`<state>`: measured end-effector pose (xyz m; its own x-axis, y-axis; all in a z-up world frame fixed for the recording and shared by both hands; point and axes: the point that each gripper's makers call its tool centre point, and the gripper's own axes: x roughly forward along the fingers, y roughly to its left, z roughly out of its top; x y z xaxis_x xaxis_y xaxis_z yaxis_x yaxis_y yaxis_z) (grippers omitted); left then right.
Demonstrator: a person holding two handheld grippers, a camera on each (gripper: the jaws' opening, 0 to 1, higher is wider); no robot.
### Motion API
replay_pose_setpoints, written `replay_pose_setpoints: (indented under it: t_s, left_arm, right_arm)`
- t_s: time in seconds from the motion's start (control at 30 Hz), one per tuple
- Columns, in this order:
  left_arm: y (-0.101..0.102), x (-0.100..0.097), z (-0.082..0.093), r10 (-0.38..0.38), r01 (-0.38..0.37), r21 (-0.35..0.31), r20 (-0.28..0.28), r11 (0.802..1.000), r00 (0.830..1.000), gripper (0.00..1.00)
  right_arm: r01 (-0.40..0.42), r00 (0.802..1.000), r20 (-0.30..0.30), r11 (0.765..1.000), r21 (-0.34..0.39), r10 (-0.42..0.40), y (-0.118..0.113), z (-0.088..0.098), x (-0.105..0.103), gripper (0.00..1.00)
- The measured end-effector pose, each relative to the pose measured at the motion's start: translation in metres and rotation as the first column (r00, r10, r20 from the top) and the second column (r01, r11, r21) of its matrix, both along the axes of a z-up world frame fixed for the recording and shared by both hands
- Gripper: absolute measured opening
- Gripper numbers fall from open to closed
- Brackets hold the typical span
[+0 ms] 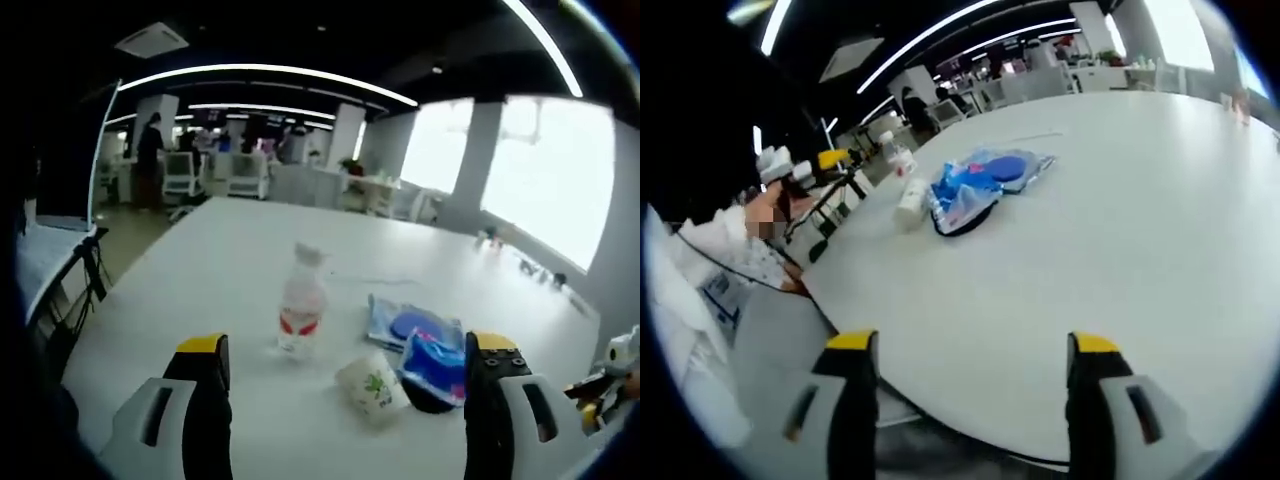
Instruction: Arrange the tabletop items into an orderly group along one side of the table until the central work area is clear of visible clutter.
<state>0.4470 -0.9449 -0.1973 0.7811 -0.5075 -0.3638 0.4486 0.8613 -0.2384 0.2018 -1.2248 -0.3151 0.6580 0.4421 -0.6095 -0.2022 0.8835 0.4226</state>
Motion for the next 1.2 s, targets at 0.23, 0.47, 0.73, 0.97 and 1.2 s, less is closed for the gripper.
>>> replay_pose_setpoints:
  t_s: [0.23,0.47,0.73,0.97,1.2]
  left_arm:
    - [-0.003,-0.026,0.003,-0.039,0.039,0.001,0.018,0.999,0.999,0.94]
    - [-0.006,-0.053,-0.002,-0.068,0.068,0.007,0.026,0.998,0.997,0.95]
    - [-0.012,-0.070,-0.009,-0.101,0.101,0.016,0.028,0.995,0.994,0.94]
    - [-0.015,-0.077,-0.011,-0.087,0.087,-0.024,0.020,0.996,0.996,0.94]
    - [-0.011,-0.083,-0.015,-0.091,0.092,-0.056,0.020,0.994,0.996,0.93]
  right_arm:
    - [-0.009,1.000,-0.013,1.000,0.013,0.009,0.004,-0.004,-0.006,0.76]
    - [-0.022,1.000,0.006,1.000,0.006,0.022,0.004,0.001,-0.003,0.76]
    - [-0.026,1.000,-0.004,1.000,0.011,0.026,0.005,-0.004,-0.004,0.75]
    - [-0.046,0.999,-0.012,0.999,0.011,0.046,0.008,-0.006,-0.002,0.75]
    - [-0.063,0.998,-0.002,0.998,0.004,0.063,0.007,-0.002,0.009,0.75]
